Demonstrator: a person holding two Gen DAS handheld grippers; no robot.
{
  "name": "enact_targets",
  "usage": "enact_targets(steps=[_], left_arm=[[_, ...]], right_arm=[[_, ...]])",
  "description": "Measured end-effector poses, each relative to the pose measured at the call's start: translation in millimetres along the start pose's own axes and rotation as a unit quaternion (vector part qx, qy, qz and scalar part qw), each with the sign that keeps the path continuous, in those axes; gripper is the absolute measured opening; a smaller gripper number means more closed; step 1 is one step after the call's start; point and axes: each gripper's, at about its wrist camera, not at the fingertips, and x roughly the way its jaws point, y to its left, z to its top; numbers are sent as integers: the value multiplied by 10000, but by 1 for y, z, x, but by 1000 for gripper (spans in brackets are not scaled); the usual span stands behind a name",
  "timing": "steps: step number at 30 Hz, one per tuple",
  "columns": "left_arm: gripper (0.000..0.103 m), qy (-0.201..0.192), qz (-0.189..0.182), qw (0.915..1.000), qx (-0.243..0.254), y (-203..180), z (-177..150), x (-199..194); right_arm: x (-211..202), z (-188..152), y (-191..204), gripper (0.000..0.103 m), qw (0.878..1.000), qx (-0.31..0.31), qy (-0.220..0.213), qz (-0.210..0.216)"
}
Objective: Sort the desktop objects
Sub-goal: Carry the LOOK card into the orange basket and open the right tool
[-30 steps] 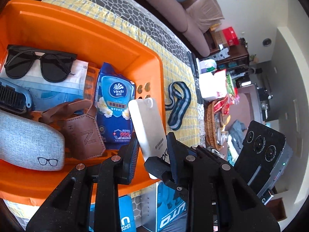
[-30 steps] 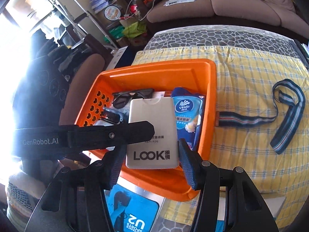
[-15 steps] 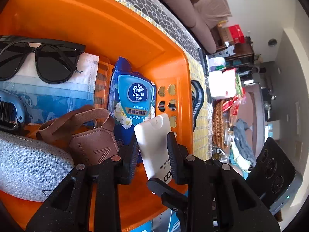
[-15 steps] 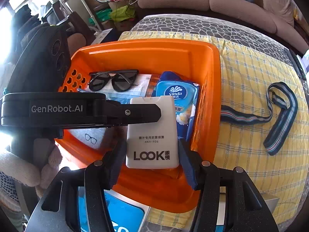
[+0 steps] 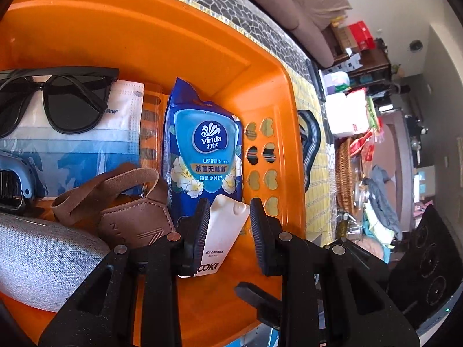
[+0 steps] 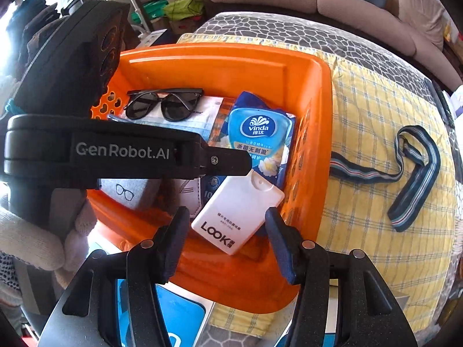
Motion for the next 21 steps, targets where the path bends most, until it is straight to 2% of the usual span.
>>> enact_targets(steps=[10,21], left_arm=[[26,-55,214,9997,97,-4,-8,-8],[26,-299,800,9943,633,-28,-31,-43]], right_arm=[[-25,1,-18,56,9989,246,-347,182],[-43,-6,-23,56,9979,327,-557,75]])
